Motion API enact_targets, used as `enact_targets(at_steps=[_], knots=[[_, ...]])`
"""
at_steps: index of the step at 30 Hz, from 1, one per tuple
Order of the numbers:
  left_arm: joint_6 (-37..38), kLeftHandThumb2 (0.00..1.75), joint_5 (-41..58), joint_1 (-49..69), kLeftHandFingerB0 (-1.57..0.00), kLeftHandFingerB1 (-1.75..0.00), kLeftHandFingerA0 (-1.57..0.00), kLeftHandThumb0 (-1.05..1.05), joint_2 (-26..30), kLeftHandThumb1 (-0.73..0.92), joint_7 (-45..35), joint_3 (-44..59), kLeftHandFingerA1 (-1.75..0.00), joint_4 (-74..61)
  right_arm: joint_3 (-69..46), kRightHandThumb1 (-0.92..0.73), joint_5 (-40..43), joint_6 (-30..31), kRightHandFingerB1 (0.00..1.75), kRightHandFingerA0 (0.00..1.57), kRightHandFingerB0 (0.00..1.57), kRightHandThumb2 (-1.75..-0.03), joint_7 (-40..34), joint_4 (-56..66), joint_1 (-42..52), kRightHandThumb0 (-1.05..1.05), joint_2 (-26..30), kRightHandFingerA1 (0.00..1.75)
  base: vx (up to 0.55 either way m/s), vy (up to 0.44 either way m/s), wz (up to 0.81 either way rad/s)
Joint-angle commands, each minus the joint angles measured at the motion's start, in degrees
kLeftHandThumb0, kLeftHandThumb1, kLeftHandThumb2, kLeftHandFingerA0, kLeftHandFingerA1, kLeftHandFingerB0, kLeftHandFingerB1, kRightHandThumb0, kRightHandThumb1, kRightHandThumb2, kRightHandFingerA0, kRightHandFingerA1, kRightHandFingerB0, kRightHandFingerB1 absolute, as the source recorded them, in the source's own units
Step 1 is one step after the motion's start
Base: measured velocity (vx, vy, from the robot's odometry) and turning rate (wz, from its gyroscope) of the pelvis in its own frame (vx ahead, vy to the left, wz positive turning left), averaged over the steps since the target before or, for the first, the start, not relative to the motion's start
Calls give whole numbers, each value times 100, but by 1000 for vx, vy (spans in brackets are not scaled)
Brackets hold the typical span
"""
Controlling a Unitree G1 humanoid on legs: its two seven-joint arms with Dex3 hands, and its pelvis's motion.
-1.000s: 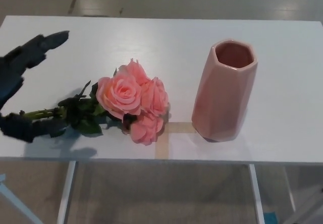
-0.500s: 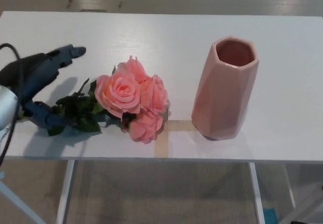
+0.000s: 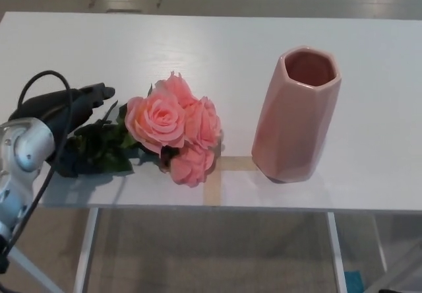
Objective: Use the left hand to pick up the rose and then lift and insert it into the pink vase.
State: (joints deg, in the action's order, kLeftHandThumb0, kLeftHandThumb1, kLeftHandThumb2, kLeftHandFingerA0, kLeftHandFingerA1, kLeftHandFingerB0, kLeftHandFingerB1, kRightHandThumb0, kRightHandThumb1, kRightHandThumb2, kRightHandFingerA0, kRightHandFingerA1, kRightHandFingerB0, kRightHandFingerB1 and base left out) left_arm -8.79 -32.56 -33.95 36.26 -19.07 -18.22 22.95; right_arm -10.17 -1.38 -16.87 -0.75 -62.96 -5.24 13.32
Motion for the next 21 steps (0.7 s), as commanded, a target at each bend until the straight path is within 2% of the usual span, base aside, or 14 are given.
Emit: enact_targets(at_steps=[1, 21], knots=[[-172, 71, -233, -195, 0, -20, 0, -49, -184, 34, 182, -78, -12, 251, -2, -64, 50, -22, 46, 59, 53, -59, 31, 11, 30, -25, 42, 50, 0, 0, 0], [-103, 72, -381, -413, 0, -22, 0, -50, -573, 34, 296, -284, -14, 613, -14, -63, 67, -6, 46, 59, 53, -59, 23, 51, 45, -24, 35, 50, 0, 0, 0]])
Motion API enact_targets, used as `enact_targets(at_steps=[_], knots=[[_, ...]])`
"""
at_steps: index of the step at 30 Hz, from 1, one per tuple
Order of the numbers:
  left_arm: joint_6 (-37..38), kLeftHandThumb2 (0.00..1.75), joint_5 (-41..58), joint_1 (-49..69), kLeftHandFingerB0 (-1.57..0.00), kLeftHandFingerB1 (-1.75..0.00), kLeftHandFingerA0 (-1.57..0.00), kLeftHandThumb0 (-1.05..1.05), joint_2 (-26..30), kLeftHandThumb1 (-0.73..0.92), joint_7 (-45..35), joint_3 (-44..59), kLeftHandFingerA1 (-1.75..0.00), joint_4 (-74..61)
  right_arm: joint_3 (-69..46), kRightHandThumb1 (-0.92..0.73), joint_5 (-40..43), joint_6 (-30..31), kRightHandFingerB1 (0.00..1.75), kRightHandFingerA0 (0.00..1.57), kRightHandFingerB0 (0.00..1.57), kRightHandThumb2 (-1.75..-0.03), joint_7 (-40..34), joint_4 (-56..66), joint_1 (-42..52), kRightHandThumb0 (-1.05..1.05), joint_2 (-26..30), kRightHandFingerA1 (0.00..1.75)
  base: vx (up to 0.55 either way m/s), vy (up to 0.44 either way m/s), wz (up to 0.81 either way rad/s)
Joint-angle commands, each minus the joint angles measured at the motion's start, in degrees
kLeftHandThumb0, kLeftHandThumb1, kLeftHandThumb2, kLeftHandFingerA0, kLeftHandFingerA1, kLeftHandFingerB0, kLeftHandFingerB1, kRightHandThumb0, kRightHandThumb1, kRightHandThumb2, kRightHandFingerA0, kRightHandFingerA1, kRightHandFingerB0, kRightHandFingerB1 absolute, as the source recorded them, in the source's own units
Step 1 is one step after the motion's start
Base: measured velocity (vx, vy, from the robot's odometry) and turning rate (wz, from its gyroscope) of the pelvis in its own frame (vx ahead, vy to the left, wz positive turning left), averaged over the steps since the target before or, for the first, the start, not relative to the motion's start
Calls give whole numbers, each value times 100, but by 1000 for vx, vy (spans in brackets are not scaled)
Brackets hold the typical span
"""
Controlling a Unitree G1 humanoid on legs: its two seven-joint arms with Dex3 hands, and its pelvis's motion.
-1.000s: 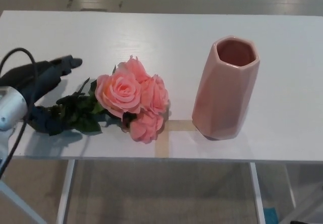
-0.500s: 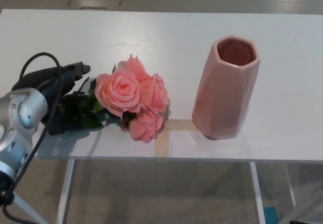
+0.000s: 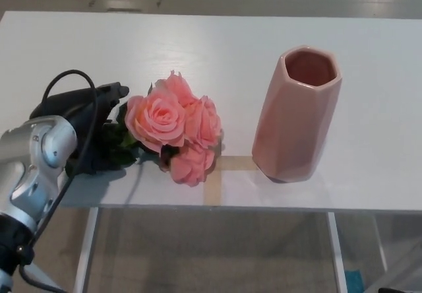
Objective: Use the left hand to pick up the rose and then lift and insert it into the pink vase.
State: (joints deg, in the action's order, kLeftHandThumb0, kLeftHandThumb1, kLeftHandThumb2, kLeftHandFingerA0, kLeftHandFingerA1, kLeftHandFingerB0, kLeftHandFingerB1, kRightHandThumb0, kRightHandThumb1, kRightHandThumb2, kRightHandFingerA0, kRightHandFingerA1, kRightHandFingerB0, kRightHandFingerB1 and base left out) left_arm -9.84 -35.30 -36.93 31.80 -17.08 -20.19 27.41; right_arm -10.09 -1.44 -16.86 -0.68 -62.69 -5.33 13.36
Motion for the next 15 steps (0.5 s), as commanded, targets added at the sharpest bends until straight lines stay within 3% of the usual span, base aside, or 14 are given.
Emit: enact_targets(at_steps=[1, 15], knots=[[-24, 72, -113, -127, 0, -22, 0, -50, -171, 34, 89, -111, -13, 231, -21, -63, 70, -20, 46, 59, 53, -59, 6, 37, 65, -24, 23, 50, 0, 0, 0], [-103, 74, -191, -183, 0, -21, 0, -53, -378, 35, 198, -269, -17, 596, -40, -63, 97, -68, 47, 58, 55, -59, 38, 100, 61, -25, 14, 50, 0, 0, 0]])
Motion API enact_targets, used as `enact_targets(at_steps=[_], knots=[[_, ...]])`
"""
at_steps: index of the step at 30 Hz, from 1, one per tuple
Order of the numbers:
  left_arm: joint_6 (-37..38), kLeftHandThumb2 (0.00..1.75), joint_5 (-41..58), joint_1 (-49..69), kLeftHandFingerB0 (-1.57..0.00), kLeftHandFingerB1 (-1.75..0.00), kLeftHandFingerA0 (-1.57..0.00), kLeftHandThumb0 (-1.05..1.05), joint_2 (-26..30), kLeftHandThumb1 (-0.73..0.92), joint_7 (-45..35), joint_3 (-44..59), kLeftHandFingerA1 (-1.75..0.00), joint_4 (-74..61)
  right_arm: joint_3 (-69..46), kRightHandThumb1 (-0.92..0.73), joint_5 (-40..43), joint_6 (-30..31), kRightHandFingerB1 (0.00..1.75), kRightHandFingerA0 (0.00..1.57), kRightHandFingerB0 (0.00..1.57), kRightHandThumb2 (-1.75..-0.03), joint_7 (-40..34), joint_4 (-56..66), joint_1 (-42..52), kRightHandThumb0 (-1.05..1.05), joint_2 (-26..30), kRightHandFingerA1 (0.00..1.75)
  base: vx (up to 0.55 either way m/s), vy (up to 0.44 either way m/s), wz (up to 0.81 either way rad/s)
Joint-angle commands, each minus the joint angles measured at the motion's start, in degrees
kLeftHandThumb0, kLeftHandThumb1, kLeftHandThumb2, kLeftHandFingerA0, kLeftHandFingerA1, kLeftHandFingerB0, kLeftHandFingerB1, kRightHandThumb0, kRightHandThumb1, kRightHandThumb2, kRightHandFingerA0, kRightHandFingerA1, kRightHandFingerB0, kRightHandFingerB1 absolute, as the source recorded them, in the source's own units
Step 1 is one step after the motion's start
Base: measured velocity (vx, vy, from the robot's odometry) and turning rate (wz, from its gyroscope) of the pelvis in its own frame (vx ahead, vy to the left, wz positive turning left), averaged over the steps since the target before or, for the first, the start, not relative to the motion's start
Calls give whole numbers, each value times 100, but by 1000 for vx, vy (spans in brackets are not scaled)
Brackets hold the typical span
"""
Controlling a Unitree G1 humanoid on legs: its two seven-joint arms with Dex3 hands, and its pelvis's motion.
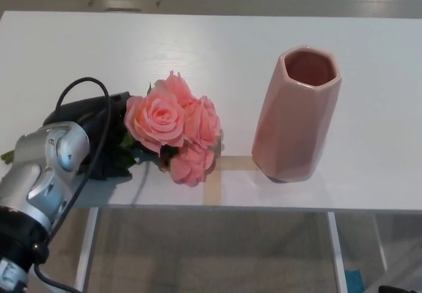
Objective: Use the left hand to pick up the rose and then lift and insert it into the pink vase.
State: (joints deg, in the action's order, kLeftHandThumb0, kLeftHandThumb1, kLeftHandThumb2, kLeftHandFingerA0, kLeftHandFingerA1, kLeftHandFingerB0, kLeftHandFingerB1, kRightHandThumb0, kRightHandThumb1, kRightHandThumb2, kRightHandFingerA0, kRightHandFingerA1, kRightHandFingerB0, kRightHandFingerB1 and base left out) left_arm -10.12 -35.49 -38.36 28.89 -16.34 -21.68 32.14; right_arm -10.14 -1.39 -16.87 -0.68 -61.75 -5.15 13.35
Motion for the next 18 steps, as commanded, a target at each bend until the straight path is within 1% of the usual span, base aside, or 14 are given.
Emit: enact_targets(at_steps=[1, 2, 4, 5, 6, 7, 8, 9, 10, 13, 14, 15, 18], knots=[[-41, 75, -190, -30, 0, -23, 0, -54, -100, 36, 160, -151, -19, 171, -37, -63, 95, -69, 47, 58, 55, -59, 37, 24, 53, -25, 10, 50, 0, 0, 0], [-18, 74, -211, -25, -3, -23, -3, -56, -110, 37, 188, -184, -21, 211, -39, -63, 97, -67, 47, 58, 55, -59, 39, 31, 57, -25, 8, 50, 0, 0, 0], [-2, 74, -229, -27, -3, -23, -3, -56, -116, 37, 209, -217, -21, 245, -40, -63, 98, -63, 47, 58, 55, -59, 42, 31, 58, -25, 9, 50, 0, 0, 0], [74, 71, -293, -48, -8, -33, -9, -57, -113, 57, 256, -299, -33, 336, -43, -63, 103, -62, 47, 58, 55, -59, 50, 22, 52, -25, 10, 50, 0, 0, 0], [241, 62, -341, -120, -52, -37, -98, -23, -116, 68, 270, -411, -60, 492, -42, -63, 104, -51, 48, 58, 56, -59, 54, 21, 39, -25, 11, 50, 0, 0, 0], [411, 62, -368, -199, -52, -37, -98, -23, -122, 68, 263, -506, -60, 640, -39, -63, 103, -39, 48, 58, 56, -59, 54, 26, 26, -25, 10, 50, 0, 0, 0], [424, 58, -383, -235, -59, -41, -96, -15, -137, 64, 235, -556, -114, 687, -40, -63, 102, -34, 48, 58, 56, -59, 54, 16, 13, -25, 12, 50, 0, 0, 0], [398, 58, -394, -271, -59, -41, -96, -15, -158, 64, 199, -606, -114, 727, -41, -63, 102, -32, 48, 58, 56, -59, 54, -1, -3, -25, 16, 50, 0, 0, 0], [414, 61, -403, -286, -61, -44, -83, -14, -166, 64, 228, -633, -145, 764, -41, -63, 104, -25, 48, 58, 56, -59, 54, 6, -4, -25, 13, 50, 0, 0, 0], [452, 61, -404, -325, -61, -44, -83, -14, -176, 64, 287, -690, -145, 847, -41, -63, 108, -16, 48, 58, 56, -59, 55, 13, -6, -25, 8, 50, 0, 0, 0], [575, 61, -334, -237, -74, -50, -60, -19, -177, 69, 403, -642, -145, 707, -47, -63, 113, 13, 47, 59, 56, -59, 65, -15, -36, -24, 19, 50, 0, 0, 0], [667, 62, -290, -188, -75, -52, -64, -22, -176, 68, 514, -605, -138, 639, -53, -63, 122, 28, 47, 59, 55, -59, 77, -34, -56, -24, 21, 50, 0, 0, 0], [761, 61, -253, -146, -77, -54, -62, -22, -182, 68, 675, -541, -139, 632, -53, -63, 127, 33, 47, 59, 55, -59, 96, -27, -52, -24, 18, 50, 0, 0, 0]])
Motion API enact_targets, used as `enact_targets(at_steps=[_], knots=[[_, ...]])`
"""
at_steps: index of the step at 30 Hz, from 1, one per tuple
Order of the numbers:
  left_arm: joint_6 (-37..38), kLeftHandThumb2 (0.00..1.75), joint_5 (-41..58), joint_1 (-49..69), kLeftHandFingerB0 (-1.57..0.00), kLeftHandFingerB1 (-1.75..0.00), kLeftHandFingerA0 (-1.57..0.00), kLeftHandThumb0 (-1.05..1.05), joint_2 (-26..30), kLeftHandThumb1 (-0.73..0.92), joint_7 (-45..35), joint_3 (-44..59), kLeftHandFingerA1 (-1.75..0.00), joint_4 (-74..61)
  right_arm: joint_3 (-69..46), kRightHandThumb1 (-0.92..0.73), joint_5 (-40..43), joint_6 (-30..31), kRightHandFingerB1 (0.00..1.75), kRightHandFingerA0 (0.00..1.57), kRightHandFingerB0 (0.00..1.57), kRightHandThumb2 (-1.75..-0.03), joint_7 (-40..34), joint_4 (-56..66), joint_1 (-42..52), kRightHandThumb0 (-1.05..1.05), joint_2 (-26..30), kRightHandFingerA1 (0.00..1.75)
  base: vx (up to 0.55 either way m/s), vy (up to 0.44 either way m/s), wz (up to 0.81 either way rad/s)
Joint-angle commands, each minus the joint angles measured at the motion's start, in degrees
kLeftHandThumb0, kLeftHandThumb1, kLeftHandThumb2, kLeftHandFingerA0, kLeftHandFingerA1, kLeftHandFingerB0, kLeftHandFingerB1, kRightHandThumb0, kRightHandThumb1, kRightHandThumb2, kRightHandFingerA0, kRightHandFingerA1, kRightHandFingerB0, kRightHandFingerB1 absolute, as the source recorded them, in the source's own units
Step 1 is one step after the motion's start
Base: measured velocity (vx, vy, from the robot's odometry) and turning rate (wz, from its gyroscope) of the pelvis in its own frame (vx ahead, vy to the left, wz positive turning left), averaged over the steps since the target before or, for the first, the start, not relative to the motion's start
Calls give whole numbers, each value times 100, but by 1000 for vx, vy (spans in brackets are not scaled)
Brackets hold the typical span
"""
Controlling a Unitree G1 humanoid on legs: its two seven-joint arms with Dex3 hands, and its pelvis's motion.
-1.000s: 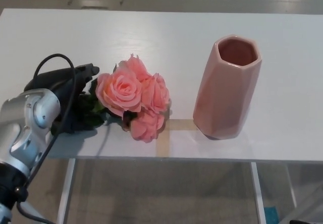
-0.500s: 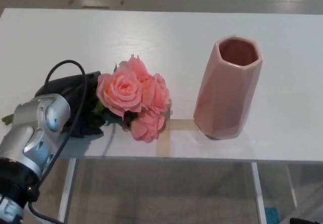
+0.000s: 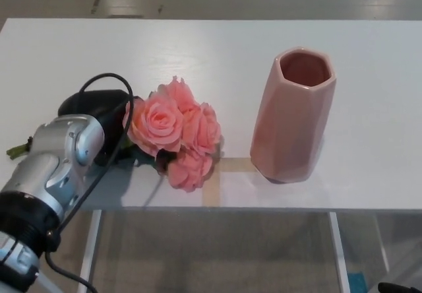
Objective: Use the left hand to pick up the rose and then lift and insert it into the pink vase.
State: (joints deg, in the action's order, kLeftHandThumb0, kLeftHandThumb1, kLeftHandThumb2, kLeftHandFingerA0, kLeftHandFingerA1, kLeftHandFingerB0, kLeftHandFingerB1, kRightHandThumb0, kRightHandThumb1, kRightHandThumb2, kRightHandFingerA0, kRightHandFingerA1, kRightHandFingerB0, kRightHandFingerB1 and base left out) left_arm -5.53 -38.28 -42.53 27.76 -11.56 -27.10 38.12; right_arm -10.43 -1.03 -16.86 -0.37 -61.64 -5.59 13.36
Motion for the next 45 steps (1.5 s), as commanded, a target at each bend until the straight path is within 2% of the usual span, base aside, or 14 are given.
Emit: enact_targets(at_steps=[1, 6, 12, 20, 22, 23, 25, 26, 30, 31, 37, 42, 44, 45], knots=[[313, 61, 26, 274, -77, -54, -62, -22, -71, 68, 208, 7, -139, 39, -25, -63, 90, 32, 47, 59, 55, -59, 68, -37, -7, -24, 18, 50, 0, 0, 0], [437, 60, -56, 241, -78, -53, -64, -21, -98, 65, 592, 37, -139, 199, -13, -63, 74, 51, 47, 59, 56, -59, 48, -27, -29, -24, 22, 50, 0, 0, 0], [543, 61, 126, 286, -80, -68, -63, -18, -94, 67, 767, 277, -145, 180, -20, -63, 75, 22, 48, 59, 56, -59, 53, -124, -65, -24, 32, 50, 0, 0, 0], [686, 62, 333, -17, -82, -55, -64, -20, -31, 74, 921, 784, -145, -88, -46, -63, 96, 28, 48, 59, 56, -59, 61, -143, -111, -24, 56, 50, 0, 0, 0], [654, 72, 377, -76, -77, -58, -67, -31, -21, 68, 849, 916, -136, -251, -29, -63, 76, 19, 48, 59, 56, -59, 52, -162, -120, -24, 59, 50, 0, 0, 0], [630, 64, 390, -116, -82, -55, -64, -22, -28, 75, 835, 998, -147, -369, -15, -63, 65, 25, 48, 59, 56, -59, 54, -165, -123, -24, 61, 50, 0, 0, 0], [622, 64, 371, -107, -82, -55, -64, -22, -39, 75, 814, 1036, -147, -405, -12, -63, 65, 24, 48, 59, 56, -59, 53, -169, -125, -24, 62, 50, 0, 0, 0], [633, 63, 502, -329, -75, -89, -67, -22, -79, 74, 819, 1213, -155, -672, -5, -63, 68, 31, 47, 59, 56, -59, 83, -169, -131, -24, 57, 50, 0, 0, 0], [632, 64, 553, -468, -77, -84, -71, -21, -125, 74, 800, 1361, -153, -881, 4, -63, 68, 42, 47, 59, 56, -59, 99, -152, -127, -24, 60, 50, 0, 0, 0], [638, 63, 591, -563, -71, -103, -72, -18, -142, 75, 760, 1413, -151, -952, 2, -63, 73, 49, 48, 58, 56, -59, 109, -146, -124, -24, 67, 50, 0, 0, 0], [595, 63, 627, -1038, -67, -111, -72, -19, -193, 75, 602, 1525, -156, -1174, -10, -63, 88, 100, 47, 58, 56, -59, 113, -178, -175, -24, 100, 49, 0, 0, 0], [532, 63, 996, -1375, -70, -107, -70, -20, -533, 76, 669, 1771, -159, -1384, 29, -63, 56, 109, 47, 58, 56, -59, 97, -131, -141, -24, 82, 49, 0, 0, 0], [-176, 63, 1992, -1467, -73, -101, -71, -20, -1214, 79, 376, 2402, -157, -1706, 32, -63, 55, 93, 48, 58, 56, -59, 114, -187, -147, -24, 97, 49, 0, 0, 0], [-185, 63, 1973, -1463, -73, -101, -71, -20, -1233, 79, 358, 2427, -157, -1718, 32, -63, 56, 93, 48, 58, 56, -59, 114, -188, -147, -24, 97, 49, 0, 0, 0]])
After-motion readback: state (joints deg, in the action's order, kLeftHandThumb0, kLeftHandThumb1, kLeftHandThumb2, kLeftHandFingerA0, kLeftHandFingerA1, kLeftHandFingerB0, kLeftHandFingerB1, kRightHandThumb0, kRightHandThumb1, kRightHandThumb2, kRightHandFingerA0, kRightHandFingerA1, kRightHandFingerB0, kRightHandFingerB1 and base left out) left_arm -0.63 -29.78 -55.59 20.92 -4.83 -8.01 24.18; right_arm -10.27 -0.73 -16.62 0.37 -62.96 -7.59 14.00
